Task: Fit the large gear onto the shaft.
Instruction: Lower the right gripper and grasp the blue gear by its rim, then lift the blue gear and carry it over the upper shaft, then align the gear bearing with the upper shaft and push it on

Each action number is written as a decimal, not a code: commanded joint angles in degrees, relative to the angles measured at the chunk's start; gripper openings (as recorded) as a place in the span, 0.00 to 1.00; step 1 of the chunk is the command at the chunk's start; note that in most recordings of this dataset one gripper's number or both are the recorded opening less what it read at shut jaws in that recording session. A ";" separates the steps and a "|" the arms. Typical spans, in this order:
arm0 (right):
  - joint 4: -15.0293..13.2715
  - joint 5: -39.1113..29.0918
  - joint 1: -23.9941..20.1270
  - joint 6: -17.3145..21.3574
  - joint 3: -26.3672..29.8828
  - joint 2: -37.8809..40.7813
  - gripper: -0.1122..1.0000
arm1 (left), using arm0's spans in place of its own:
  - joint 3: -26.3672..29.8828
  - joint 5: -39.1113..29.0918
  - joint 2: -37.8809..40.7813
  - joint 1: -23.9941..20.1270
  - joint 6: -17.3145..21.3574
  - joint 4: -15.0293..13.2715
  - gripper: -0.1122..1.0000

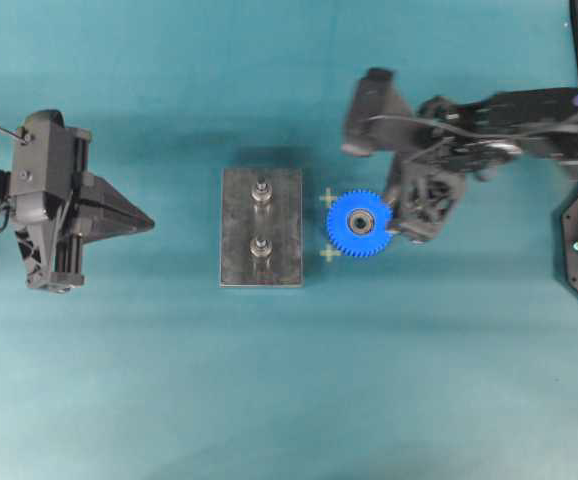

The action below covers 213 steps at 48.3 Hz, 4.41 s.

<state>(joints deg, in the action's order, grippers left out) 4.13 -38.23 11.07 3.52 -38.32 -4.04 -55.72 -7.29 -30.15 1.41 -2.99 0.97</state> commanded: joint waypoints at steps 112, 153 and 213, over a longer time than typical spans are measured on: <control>1.14 -24.70 2.20 -2.37 41.66 19.25 0.52 | 0.26 1.23 0.79 0.62 -1.58 0.09 0.10; 2.20 -26.63 2.02 -3.87 45.35 24.70 0.52 | 0.00 2.72 1.05 0.88 -1.76 0.09 0.10; 2.29 -27.07 0.18 -3.16 47.02 25.66 0.75 | -0.09 2.81 1.05 0.97 -1.76 0.09 0.10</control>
<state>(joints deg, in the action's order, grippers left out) 6.24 -65.21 12.22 0.26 7.03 22.50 -56.34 -4.92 -28.83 2.29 -4.66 0.88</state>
